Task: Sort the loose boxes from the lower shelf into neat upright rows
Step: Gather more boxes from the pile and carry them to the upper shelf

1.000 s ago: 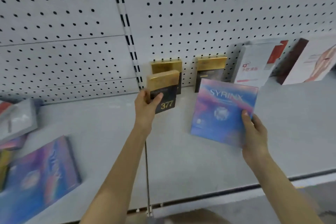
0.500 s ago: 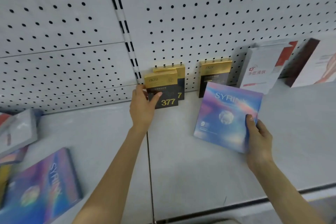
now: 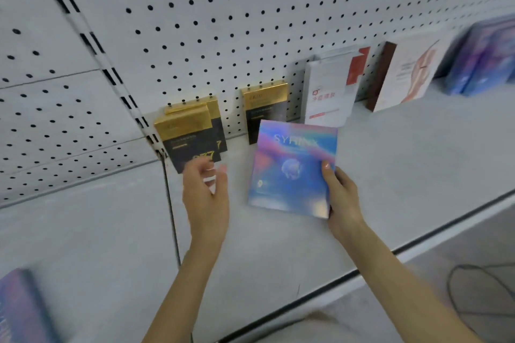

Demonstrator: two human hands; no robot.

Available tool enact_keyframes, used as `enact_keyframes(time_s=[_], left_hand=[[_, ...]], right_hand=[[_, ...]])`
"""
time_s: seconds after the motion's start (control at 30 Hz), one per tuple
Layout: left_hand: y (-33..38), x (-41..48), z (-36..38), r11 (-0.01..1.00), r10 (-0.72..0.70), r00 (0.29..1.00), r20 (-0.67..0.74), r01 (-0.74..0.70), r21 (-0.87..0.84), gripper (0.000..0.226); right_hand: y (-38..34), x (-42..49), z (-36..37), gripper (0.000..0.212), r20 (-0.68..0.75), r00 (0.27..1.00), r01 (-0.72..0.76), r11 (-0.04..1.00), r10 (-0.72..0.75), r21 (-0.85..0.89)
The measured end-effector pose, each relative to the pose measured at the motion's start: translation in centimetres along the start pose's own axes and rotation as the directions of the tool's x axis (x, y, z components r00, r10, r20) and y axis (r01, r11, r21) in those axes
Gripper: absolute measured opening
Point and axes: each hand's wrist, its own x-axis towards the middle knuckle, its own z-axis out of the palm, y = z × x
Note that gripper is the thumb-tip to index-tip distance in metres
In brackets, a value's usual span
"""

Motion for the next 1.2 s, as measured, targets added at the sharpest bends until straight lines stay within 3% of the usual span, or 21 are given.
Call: enact_keyframes(time_s=[0.07, 0.13, 0.27, 0.37, 0.4, 0.5, 0.7, 0.93, 1.2], left_hand=[[0.2, -1.1, 2.0, 0.998, -0.055, 0.97, 0.239, 0.061, -0.017, 0.025], [0.1, -1.2, 3.6, 0.995, -0.085, 0.919, 0.385, 0.097, -0.012, 0.02], [-0.1, -1.0, 5.9, 0.993, -0.105, 0.848, 0.519, 0.113, 0.015, 0.023], [0.4, -2.0, 8.7, 0.992, -0.114, 0.803, 0.584, 0.125, 0.021, 0.016], [0.6, -2.4, 9.8, 0.993, -0.106, 0.799, 0.592, 0.118, 0.018, 0.016], [1.8, -3.5, 13.9, 0.997, -0.064, 0.79, 0.61, 0.08, 0.002, 0.021], [6.0, -6.8, 22.6, 0.999, -0.021, 0.781, 0.624, 0.046, -0.024, 0.023], [12.2, -12.4, 35.6, 0.993, 0.012, 0.833, 0.553, 0.053, -0.101, 0.022], [19.0, -19.9, 48.7, 1.0, 0.016, 0.863, 0.506, -0.003, -0.026, 0.027]], right_hand=[[-0.2, -0.1, -0.3, 0.02, 0.019, 1.0, 0.002, 1.0, -0.002, 0.011], [-0.7, -0.4, -0.9, 0.021, 0.041, 0.999, -0.004, 1.0, 0.003, 0.017], [-1.6, -0.3, -3.8, 0.027, 0.058, 0.998, 0.022, 1.0, -0.022, 0.004], [-3.0, 0.6, -7.1, 0.015, 0.025, 0.985, 0.171, 0.965, -0.169, -0.2], [-3.5, 1.0, -8.3, 0.008, 0.038, 0.978, 0.21, 0.939, -0.208, -0.272], [-5.3, 2.1, -12.4, 0.029, 0.064, 0.965, 0.257, 0.862, -0.255, -0.436], [-9.4, 4.8, -21.4, 0.054, 0.103, 0.965, 0.253, 0.761, -0.24, -0.598], [-15.8, 12.3, -32.9, 0.054, 0.12, 0.954, 0.297, 0.819, -0.274, -0.491], [-23.6, 19.8, -45.5, 0.046, 0.049, 0.95, 0.297, 0.845, -0.309, -0.445]])
